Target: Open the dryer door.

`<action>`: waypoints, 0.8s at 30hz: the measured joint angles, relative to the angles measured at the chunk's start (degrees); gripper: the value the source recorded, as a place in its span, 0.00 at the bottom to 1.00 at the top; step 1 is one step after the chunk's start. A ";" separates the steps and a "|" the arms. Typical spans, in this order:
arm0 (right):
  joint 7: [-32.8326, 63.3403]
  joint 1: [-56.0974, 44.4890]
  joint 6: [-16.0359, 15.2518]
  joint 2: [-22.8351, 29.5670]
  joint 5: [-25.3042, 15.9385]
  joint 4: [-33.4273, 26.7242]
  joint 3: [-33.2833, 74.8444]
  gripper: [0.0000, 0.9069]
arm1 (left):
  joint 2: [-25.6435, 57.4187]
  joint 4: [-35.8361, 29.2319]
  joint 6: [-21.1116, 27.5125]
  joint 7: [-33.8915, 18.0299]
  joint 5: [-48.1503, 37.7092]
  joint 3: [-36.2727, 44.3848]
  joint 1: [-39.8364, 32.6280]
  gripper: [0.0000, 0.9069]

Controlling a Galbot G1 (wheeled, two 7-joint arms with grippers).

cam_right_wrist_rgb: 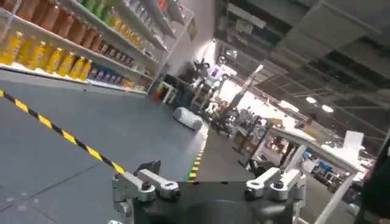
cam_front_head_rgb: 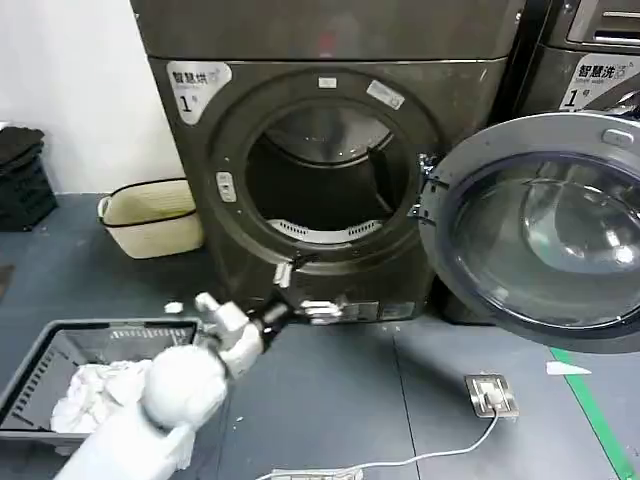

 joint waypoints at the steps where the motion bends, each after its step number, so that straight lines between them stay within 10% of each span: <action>1: 0.01 0.17 -0.02 -0.22 -0.07 0.03 -0.28 1.00 | 0.02 -0.99 0.38 -0.54 -0.45 -1.83 1.88 1.00; 24: -0.13 2.68 -0.08 -4.00 -0.43 -1.85 -5.32 1.00 | 3.12 -5.62 17.16 -20.09 -30.44 -36.10 27.08 1.00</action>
